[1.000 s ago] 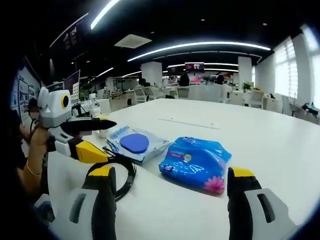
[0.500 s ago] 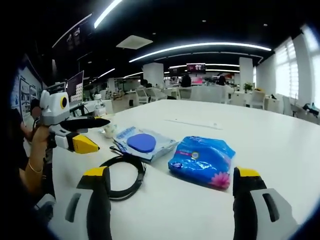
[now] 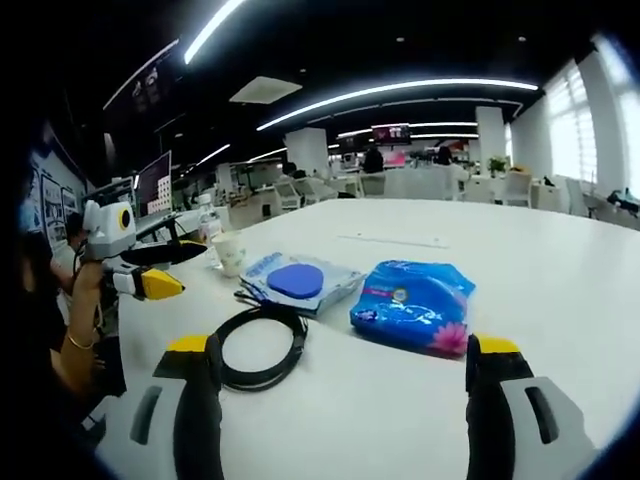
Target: Arrange the tabletop items into an orderly group along one side of the table until the central work area is clear of visible clutter.
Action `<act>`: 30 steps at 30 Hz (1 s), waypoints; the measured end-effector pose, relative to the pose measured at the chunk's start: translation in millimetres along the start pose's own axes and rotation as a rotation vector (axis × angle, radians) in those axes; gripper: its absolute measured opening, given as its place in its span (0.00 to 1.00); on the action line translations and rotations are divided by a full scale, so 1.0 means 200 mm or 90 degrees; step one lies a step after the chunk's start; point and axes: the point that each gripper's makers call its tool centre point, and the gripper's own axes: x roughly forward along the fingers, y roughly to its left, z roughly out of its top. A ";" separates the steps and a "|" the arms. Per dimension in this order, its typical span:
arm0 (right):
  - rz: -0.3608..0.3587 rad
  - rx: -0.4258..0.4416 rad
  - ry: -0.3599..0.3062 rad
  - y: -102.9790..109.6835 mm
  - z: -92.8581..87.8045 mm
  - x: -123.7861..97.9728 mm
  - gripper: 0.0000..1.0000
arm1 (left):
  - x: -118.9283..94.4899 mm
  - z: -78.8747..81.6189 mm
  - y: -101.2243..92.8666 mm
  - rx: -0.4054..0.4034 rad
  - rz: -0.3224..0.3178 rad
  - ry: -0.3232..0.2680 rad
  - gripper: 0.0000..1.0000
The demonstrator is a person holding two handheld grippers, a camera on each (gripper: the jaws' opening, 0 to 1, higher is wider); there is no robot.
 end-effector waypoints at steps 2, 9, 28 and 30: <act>-0.002 -0.002 0.000 0.00 -0.01 -0.01 0.99 | -0.03 -0.01 0.01 -0.001 0.001 -0.003 0.95; 0.006 0.010 0.001 0.01 -0.05 -0.07 0.98 | -0.12 -0.08 0.06 -0.005 0.007 0.004 0.94; 0.005 0.002 -0.016 0.07 -0.15 -0.21 0.96 | -0.34 -0.17 0.15 0.005 0.050 -0.003 0.90; 0.006 0.002 -0.021 0.08 -0.15 -0.22 0.96 | -0.37 -0.17 0.17 0.000 0.054 -0.012 0.90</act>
